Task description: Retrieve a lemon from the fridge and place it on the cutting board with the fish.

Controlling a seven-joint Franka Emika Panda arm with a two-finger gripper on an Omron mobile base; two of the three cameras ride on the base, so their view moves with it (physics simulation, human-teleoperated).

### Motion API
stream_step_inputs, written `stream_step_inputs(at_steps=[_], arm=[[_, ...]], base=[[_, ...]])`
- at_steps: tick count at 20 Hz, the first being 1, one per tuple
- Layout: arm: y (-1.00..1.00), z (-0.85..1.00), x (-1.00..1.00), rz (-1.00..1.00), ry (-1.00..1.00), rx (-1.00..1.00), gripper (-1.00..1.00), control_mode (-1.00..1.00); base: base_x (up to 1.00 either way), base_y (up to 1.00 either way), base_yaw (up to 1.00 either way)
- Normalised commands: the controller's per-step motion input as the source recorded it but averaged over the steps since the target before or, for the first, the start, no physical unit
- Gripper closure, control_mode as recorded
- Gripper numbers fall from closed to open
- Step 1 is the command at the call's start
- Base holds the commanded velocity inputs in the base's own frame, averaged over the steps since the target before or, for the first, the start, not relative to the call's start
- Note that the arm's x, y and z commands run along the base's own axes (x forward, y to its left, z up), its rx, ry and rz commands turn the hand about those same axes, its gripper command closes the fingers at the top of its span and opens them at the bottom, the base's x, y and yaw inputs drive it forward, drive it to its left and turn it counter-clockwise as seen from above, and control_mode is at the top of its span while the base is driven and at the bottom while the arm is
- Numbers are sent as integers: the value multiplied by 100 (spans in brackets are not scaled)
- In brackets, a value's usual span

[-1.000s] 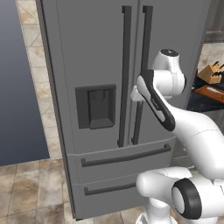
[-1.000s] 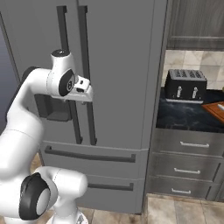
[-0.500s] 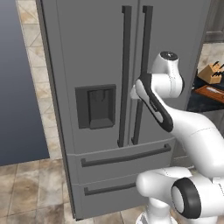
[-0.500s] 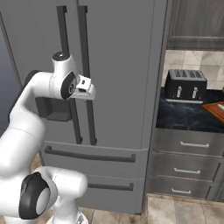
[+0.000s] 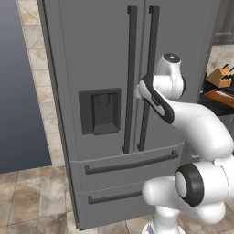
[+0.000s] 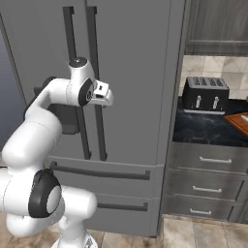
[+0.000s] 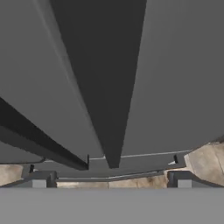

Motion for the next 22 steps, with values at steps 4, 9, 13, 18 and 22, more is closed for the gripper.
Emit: stream_step_inputs(at_steps=[4,9,13,18,22], arm=[[0,-2,33,0,-2,0,-100,-100],[0,-4,34,0,-10,0,-100,-100],[0,0,21,0,-16,0,-100,-100],[0,0,14,0,-15,0,-100,-100],[0,-2,21,0,-16,0,-100,-100]], base=[[0,0,0],[0,0,0],[0,0,0],[0,0,0],[0,0,0]])
